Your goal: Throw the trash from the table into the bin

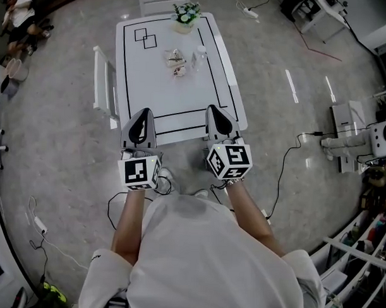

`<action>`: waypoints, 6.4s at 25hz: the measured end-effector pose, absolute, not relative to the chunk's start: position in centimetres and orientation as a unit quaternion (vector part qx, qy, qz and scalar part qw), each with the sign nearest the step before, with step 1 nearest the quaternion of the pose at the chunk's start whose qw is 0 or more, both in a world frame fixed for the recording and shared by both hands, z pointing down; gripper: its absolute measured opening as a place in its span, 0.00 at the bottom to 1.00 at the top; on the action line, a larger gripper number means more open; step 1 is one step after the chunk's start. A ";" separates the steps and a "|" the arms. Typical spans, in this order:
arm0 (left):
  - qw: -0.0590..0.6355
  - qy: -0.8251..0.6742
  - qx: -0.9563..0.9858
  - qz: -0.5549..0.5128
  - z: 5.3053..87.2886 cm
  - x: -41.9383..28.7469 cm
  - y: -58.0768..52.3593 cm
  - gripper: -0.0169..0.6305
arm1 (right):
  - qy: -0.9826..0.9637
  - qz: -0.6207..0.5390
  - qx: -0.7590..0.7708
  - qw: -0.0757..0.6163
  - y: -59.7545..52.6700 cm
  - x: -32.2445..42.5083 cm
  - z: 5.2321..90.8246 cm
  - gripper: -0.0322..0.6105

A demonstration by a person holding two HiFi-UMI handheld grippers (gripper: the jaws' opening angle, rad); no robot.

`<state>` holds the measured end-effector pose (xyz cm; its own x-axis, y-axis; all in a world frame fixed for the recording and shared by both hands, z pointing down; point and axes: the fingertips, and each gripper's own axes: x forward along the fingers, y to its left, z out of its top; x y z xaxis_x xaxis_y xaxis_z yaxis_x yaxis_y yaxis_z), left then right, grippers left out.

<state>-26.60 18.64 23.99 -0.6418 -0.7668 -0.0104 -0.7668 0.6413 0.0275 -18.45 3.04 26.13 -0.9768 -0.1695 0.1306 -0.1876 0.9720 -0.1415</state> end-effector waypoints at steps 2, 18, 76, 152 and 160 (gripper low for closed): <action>-0.002 -0.904 0.428 -0.017 23.7 -27.7 18.8 0.03 | -0.991 0.072 0.091 0.060 3.4 -19.6 26.1 0.06; -0.001 -0.908 0.417 -0.029 23.7 -32.1 21.1 0.03 | -0.989 0.044 0.077 0.117 3.6 -26.5 27.9 0.06; 0.108 -0.929 0.354 -0.005 34.8 -48.5 10.9 0.03 | -0.925 0.068 0.009 0.374 -5.5 -45.9 52.5 0.24; 0.210 -0.696 0.677 0.116 56.0 0.6 -11.9 0.03 | -0.851 0.208 0.303 0.376 -17.9 13.6 68.8 0.24; 0.240 -0.669 0.693 0.120 65.6 1.6 -13.4 0.03 | -0.841 0.219 0.283 0.406 -17.8 12.5 78.9 0.24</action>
<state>1.61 -13.40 65.61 0.0765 -0.8703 0.4865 -0.9850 0.0097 0.1722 12.53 -17.83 78.86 -0.5113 -0.2975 0.8063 -0.6533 0.7441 -0.1397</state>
